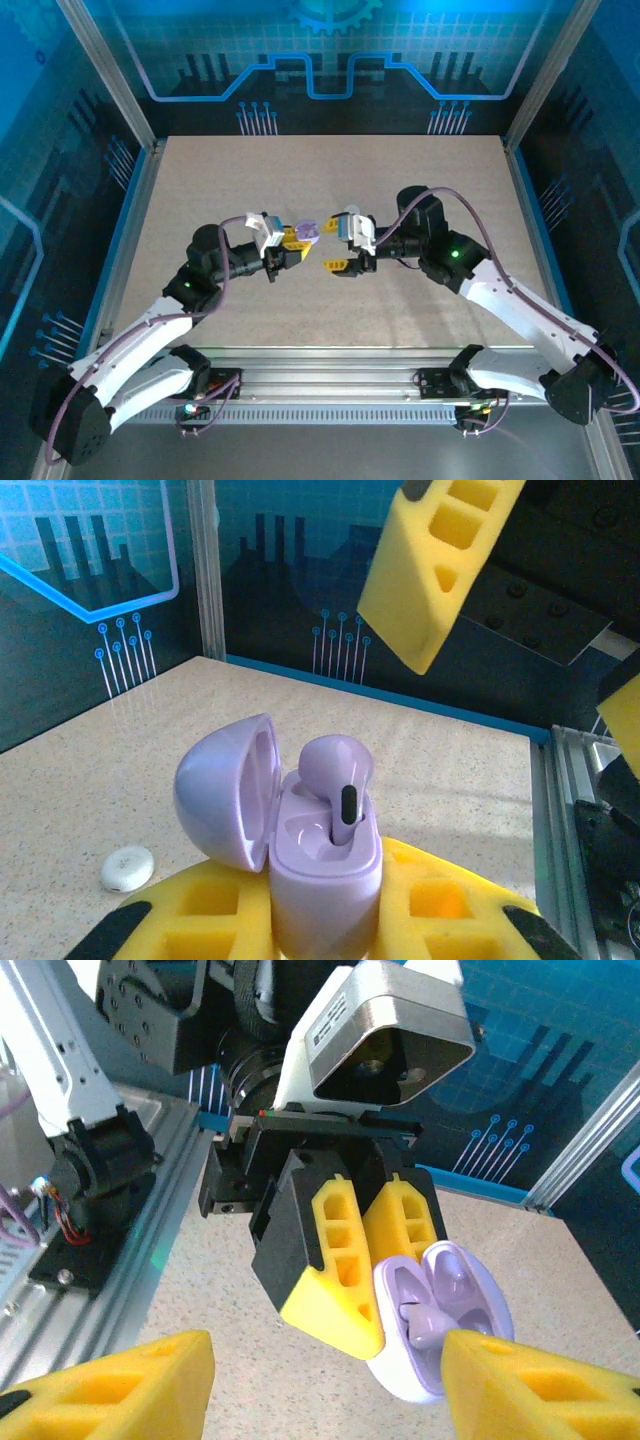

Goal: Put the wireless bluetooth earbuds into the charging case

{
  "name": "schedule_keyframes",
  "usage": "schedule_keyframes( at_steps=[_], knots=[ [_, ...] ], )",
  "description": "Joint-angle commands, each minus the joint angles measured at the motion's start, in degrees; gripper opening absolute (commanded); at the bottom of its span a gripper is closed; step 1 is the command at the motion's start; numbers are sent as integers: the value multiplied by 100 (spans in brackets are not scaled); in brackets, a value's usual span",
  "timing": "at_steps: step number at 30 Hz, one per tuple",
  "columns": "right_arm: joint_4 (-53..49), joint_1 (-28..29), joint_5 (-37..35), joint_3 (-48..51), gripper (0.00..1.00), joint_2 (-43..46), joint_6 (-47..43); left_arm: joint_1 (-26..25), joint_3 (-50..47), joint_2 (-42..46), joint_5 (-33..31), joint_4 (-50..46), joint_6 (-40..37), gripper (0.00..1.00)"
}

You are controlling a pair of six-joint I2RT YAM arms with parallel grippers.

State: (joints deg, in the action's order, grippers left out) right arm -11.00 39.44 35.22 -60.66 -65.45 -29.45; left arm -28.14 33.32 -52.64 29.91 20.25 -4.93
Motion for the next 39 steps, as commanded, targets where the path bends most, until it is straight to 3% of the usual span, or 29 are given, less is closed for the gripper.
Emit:
schedule_keyframes(
  at_steps=[1, 29, 39],
  knots=[
    [-138, 77, 144, -305, 62, -163, -467, -49, 216, 96, 164, -14, -166, 16],
    [308, 125, -18, -384, 60, -655, -369, -65, 192, 183, 182, -83, -166, 16],
    [8, 109, 72, -464, 56, -729, -437, -68, 210, 173, 65, -69, -157, 16]
  ],
)
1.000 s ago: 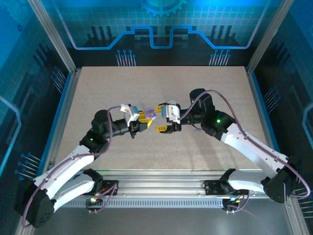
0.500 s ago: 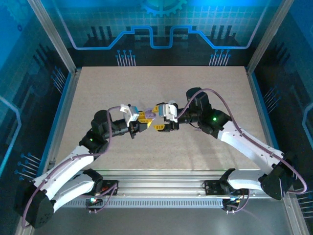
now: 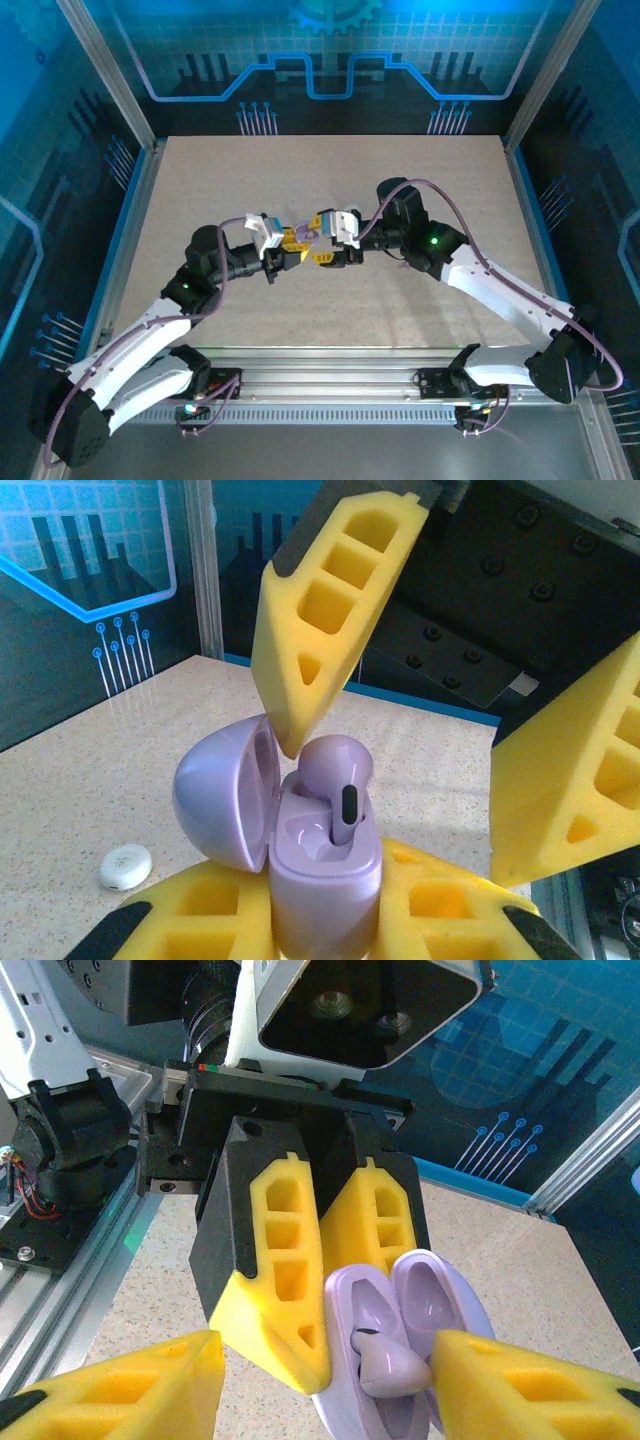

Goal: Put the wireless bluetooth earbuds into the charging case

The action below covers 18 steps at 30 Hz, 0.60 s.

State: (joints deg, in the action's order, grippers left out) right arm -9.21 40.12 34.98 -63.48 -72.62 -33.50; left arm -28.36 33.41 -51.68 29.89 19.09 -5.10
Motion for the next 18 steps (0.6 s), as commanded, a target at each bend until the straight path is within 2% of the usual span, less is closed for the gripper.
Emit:
schedule_keyframes(
  at_steps=[1, 12, 18],
  knots=[
    [-199, 41, 90, -178, 56, 13, -27, -47, 201, 73, 34, 54, -135, 16],
    [-343, 51, 197, -112, 47, 180, -8, -47, 210, 18, -206, 92, -87, 16],
    [-392, 45, 123, -46, 46, 270, -16, -47, 223, 26, -236, 115, -61, 16]
  ],
)
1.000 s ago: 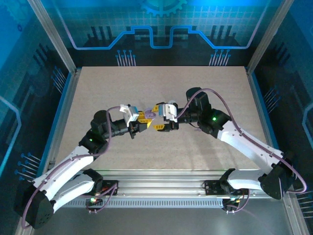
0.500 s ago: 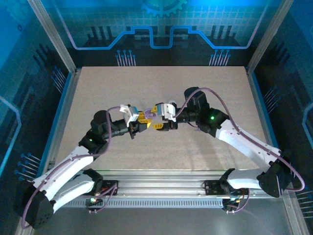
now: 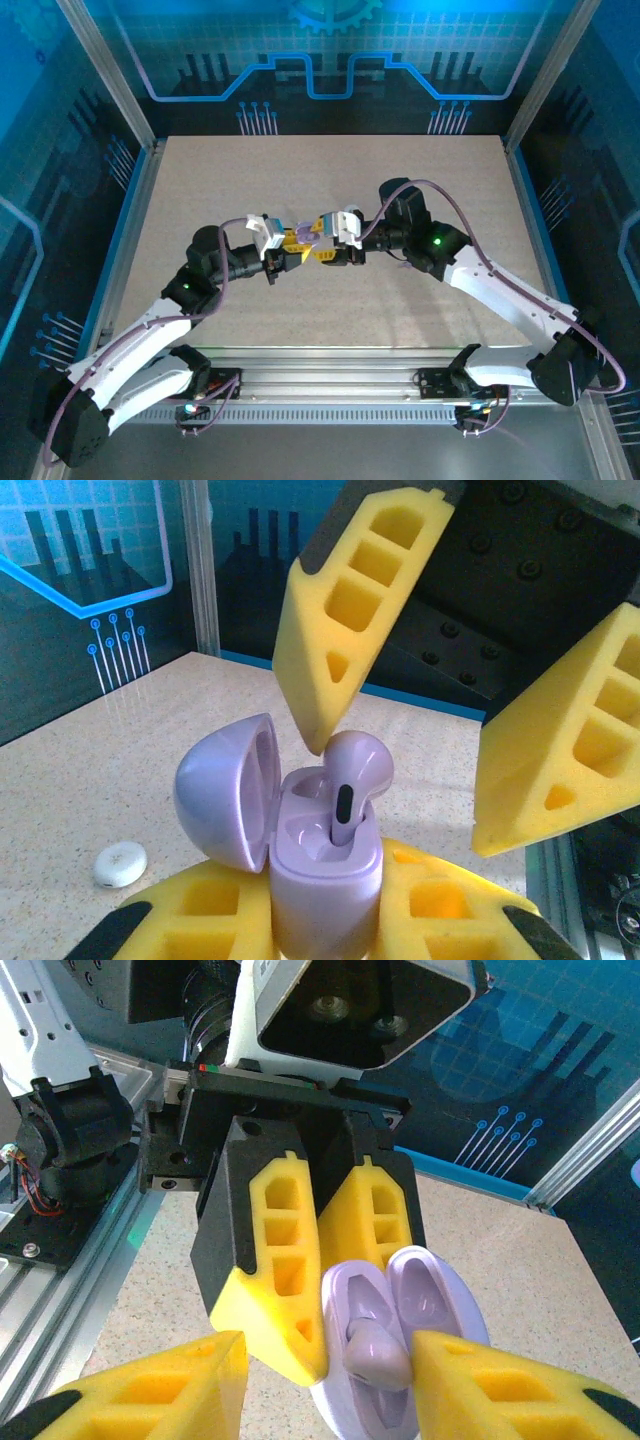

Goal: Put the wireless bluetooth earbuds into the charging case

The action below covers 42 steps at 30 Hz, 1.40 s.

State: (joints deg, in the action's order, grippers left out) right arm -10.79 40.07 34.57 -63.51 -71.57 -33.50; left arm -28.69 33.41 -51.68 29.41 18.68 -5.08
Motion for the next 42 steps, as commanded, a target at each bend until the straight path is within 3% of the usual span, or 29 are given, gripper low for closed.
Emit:
schedule_keyframes(
  at_steps=[1, 12, 20, 42],
  knots=[
    [-250, 46, 152, -39, 46, 183, -24, -12, 227, 26, -187, 158, -63, 16],
    [-298, 61, 301, -5, 42, 293, 107, -13, 248, -27, -104, 211, -3, 16],
    [6, 7, -214, 162, 43, 425, 462, -12, 236, -1, -85, 211, 9, 16],
    [6, 306, 191, -63, 37, -66, 434, -14, 201, 44, -125, 159, -21, 16]
  ],
)
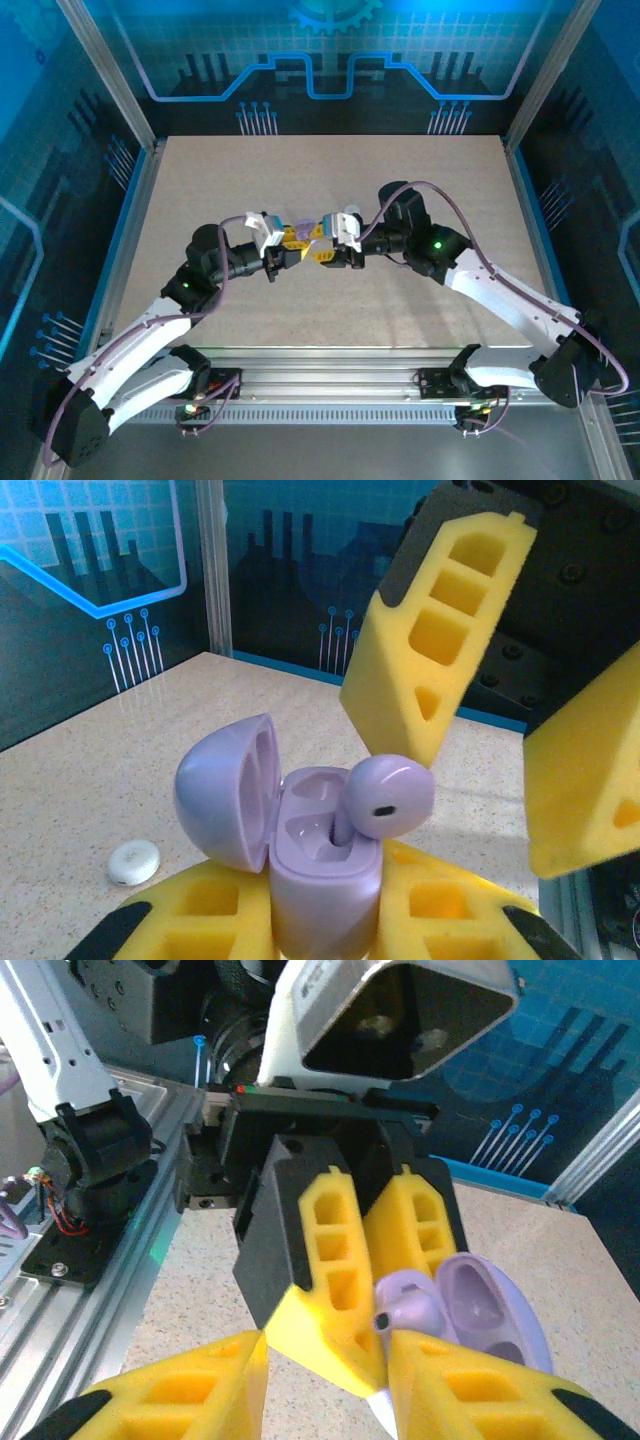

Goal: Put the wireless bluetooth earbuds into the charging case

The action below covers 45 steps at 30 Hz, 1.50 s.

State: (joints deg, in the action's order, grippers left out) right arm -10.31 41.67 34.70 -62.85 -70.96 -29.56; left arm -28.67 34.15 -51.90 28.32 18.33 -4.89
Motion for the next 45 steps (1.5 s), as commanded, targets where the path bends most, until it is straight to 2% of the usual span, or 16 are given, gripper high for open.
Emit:
schedule_keyframes(
  at_steps=[1, 19, 28, 35, 45],
  knots=[
    [-33, 159, 178, -148, 37, -163, 33, -24, 127, 66, -6, 195, -47, 16],
    [83, 173, 2, -185, 39, 51, 134, -18, 57, 110, 10, 120, -127, 16],
    [140, -154, -358, 455, 39, 883, 685, -24, -14, 101, -50, 160, -143, 16],
    [-189, -245, -1226, 1029, 39, 1368, 1347, -89, -200, 23, -113, 217, -187, 15],
    [-1286, -433, -3109, 1332, 41, 1569, 3337, -234, -296, -308, -181, 103, -355, 15]
  ],
)
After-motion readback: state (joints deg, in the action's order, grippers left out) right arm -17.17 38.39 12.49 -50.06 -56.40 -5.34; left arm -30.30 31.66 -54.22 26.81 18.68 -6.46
